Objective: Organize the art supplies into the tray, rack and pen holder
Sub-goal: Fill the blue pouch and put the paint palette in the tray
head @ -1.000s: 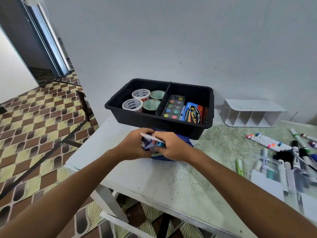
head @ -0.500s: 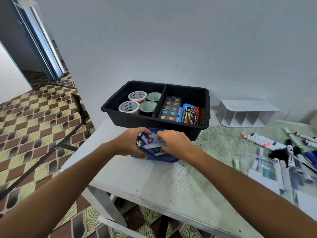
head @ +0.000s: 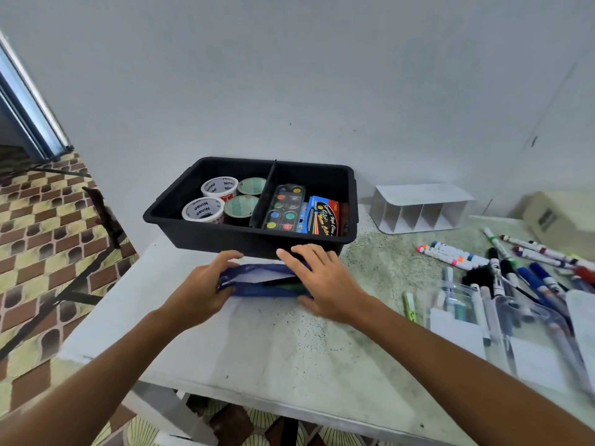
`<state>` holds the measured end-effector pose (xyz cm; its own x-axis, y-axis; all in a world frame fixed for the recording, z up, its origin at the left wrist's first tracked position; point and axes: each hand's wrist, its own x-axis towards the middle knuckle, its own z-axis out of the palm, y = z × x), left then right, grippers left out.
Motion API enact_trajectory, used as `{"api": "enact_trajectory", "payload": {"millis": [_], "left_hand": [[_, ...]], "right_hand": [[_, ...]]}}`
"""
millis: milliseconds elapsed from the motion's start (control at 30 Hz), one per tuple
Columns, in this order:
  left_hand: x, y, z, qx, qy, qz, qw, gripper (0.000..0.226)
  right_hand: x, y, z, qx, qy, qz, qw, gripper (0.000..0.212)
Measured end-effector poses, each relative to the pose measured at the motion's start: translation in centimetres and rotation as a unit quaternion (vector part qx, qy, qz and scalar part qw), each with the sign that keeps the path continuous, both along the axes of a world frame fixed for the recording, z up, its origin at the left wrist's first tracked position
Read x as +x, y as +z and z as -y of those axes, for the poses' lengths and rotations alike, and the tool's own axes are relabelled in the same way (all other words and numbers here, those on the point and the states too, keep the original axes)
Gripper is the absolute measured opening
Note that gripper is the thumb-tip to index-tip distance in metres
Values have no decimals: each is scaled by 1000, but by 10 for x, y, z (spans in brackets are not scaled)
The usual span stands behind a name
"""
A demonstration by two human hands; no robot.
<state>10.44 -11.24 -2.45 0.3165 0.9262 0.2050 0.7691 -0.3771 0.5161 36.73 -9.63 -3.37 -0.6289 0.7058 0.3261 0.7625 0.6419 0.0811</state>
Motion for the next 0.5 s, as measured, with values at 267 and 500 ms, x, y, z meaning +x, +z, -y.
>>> {"api": "enact_trajectory", "payload": {"millis": [267,500], "left_hand": [[-6,-33,3,270,-97,-123,950,36],[-10,-49,9,228,-79,-157,958,43]], "right_hand": [[4,-30,7,52,-13,-58,997,23],[19,-40,15,-52,-1,-67,996,29]]}}
